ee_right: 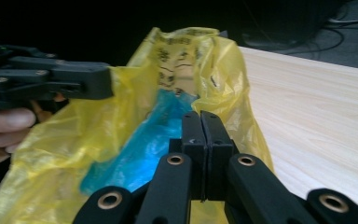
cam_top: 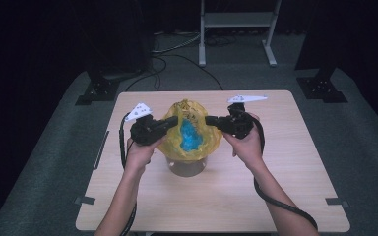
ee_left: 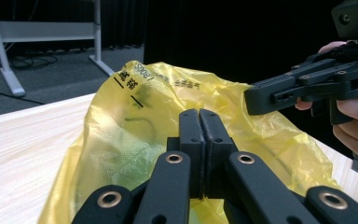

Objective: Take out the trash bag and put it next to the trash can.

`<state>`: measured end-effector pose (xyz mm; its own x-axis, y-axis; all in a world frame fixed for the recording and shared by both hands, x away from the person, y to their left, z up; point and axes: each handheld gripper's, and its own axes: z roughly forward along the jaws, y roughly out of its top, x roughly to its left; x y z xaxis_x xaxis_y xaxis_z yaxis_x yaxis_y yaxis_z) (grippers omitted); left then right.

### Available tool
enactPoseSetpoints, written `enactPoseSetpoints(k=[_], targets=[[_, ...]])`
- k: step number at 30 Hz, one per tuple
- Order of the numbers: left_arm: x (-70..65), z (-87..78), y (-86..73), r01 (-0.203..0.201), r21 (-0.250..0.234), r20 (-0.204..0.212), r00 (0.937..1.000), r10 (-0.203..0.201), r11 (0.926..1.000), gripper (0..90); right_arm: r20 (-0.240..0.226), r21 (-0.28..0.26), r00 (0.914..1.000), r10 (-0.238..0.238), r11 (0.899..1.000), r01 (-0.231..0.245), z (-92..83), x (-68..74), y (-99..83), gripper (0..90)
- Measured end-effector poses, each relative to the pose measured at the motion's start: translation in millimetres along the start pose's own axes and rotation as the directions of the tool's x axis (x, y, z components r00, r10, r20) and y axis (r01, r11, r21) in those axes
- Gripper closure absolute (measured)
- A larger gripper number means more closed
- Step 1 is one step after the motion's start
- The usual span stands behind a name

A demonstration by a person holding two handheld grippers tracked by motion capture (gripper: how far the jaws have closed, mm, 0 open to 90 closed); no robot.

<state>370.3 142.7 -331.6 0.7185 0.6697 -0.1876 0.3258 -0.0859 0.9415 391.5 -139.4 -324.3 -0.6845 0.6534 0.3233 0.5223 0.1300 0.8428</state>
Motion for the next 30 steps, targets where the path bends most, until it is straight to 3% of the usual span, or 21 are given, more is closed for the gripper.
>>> enactPoseSetpoints(k=[8, 17, 22, 25, 30], targets=[[-8.1, 13.1, 5.0, -0.011, 0.025, 0.033, 0.9994, 0.010, 0.9996, 89.0, -0.060, 0.017, 0.9982, 0.002, 1.000, -0.001, 9.4, 7.6, 1.3, 90.0], [-13.2, 25.5, 8.4, -0.012, 0.047, 0.051, 0.9986, 0.009, 0.9988, 88.9, -0.152, 0.047, 0.9879, 0.032, 0.999, -0.025, 20.2, 7.7, -2.8, 89.4], [-13.1, 28.4, 7.8, -0.001, 0.052, 0.055, 0.9985, -0.002, 0.9986, 88.9, -0.204, 0.061, 0.9771, 0.060, 0.997, -0.048, 22.0, 2.5, -5.1, 76.1], [-13.5, 29.6, 8.5, 0.000, 0.052, 0.058, 0.9983, -0.003, 0.9986, 88.8, -0.236, 0.067, 0.9704, 0.053, 0.997, -0.038, 23.9, 2.9, -5.6, 68.3], [-14.2, 30.2, 9.9, -0.001, 0.056, 0.055, 0.9985, -0.002, 0.9984, 88.8, -0.235, 0.071, 0.9718, 0.022, 0.997, -0.005, 27.0, 8.2, -5.4, 60.2]])
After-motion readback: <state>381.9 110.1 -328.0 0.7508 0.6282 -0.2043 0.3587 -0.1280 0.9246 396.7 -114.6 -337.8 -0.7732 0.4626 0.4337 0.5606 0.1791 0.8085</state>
